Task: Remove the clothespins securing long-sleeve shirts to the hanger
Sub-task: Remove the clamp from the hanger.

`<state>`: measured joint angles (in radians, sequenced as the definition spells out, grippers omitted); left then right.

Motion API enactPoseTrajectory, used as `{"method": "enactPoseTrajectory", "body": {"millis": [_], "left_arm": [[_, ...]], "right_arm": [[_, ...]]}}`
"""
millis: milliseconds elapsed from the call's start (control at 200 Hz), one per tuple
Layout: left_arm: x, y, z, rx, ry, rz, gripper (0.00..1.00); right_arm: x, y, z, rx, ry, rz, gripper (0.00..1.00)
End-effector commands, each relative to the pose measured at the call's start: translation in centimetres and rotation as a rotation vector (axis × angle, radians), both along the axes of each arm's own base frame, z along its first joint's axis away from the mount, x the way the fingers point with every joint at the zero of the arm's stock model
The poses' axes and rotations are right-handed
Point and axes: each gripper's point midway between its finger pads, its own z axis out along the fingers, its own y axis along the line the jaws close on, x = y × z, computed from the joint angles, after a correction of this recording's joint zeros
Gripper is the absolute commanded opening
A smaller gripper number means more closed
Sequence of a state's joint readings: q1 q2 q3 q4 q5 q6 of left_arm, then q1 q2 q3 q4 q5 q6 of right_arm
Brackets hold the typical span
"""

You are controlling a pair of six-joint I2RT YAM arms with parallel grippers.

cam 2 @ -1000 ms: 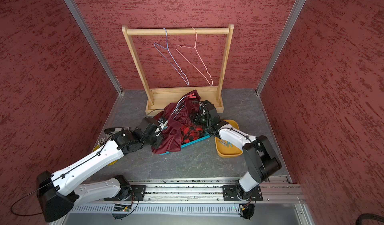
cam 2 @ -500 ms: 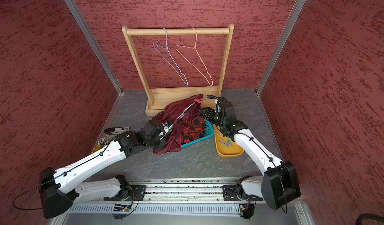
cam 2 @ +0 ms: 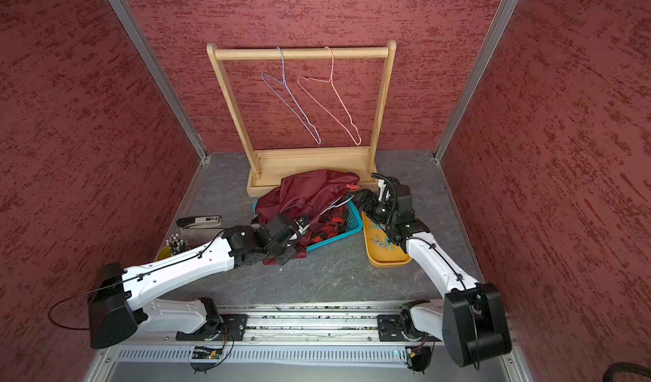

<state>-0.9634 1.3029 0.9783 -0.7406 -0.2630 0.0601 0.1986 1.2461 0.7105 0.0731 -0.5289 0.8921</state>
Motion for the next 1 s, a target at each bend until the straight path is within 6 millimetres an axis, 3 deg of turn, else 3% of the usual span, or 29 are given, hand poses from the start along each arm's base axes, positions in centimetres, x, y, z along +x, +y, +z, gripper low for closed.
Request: {"method": "enactPoseTrajectory", "body": {"millis": [0,115,471,796,997], "left_arm": [[-0.1,-1.4,0.3,-0.028,-0.020,-0.020,0.00],[-0.5,-1.6,-0.4,-0.022,-0.009,-0.021,0.00],[-1.2,-1.6,-1.2,-0.028,0.007,-0.016,0.00],[-1.4,-1.4,-1.4,-0.028,0.013,-0.010,0.00],[-1.5,-1.3,-1.6,-0.025,0.017,-0.006,0.00]], "right_arm": [[1.4,0.5,2.4,0.093,-0.082,-0.002,0.85],[2.1,0.3,2.7,0.110,-0.100,-0.029,0.81],[4.0,-0.6,1.2,0.139,-0.065,-0.094,0.72],[4.9,-1.9,0.0,0.096,-0.048,-0.131,0.66],[4.8,-2.0,-0.2,0.085,-0.045,-0.133,0.57]]}}
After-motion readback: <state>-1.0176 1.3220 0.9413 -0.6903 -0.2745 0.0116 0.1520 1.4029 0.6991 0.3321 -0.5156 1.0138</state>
